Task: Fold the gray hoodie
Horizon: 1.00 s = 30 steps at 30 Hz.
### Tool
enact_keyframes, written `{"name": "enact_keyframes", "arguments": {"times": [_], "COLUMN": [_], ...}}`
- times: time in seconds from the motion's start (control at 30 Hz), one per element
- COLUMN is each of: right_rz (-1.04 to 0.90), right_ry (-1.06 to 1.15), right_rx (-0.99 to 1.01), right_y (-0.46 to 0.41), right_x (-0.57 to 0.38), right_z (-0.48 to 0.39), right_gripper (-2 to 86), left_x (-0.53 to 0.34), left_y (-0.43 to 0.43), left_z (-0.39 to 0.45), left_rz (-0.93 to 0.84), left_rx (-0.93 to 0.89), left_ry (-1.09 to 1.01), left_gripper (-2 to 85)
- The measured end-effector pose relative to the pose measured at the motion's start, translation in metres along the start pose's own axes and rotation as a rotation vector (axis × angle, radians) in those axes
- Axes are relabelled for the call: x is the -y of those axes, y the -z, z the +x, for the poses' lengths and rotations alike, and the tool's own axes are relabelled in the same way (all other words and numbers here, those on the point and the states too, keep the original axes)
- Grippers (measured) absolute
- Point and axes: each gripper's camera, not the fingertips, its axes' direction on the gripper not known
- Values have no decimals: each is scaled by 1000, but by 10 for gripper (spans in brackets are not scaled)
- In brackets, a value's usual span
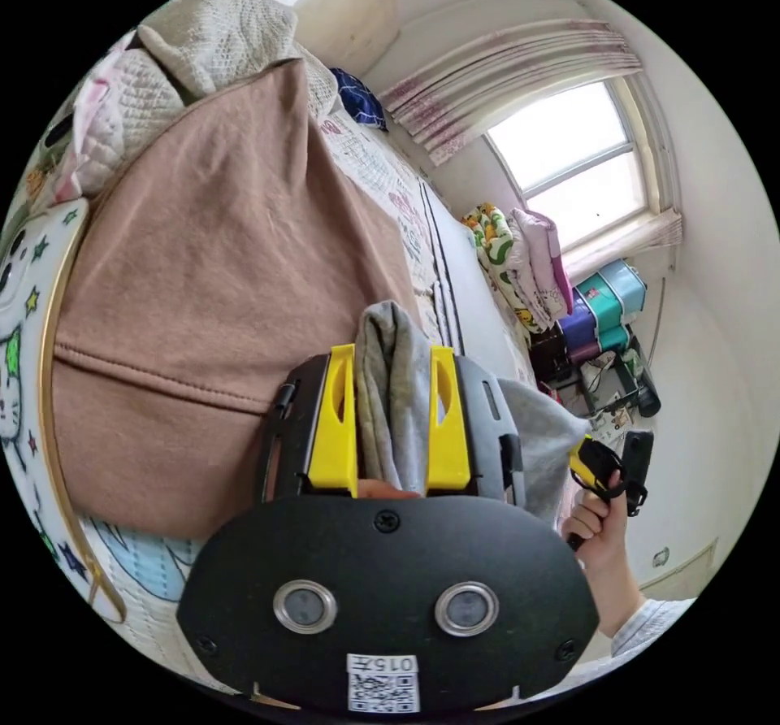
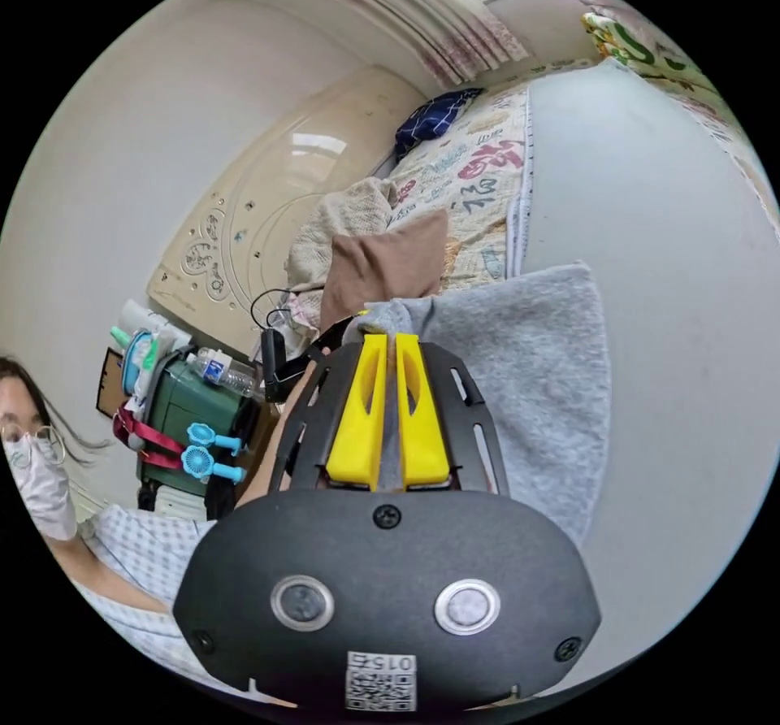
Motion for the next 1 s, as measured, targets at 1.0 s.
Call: {"name": "enact_keyframes", "arguments": {"times": [1.0], "right_rz": [782], "right_ry": [11], "right_rx": [-78], "right_y": [652], "right_x": [-201], "right_z": [-244], "right_gripper": [4], "left_x": [-46], "left_y": [394], "left_z": [307], "left_rz": [365], "left_rx": [-364], "left_ry": [-607], "left_gripper": [18]}}
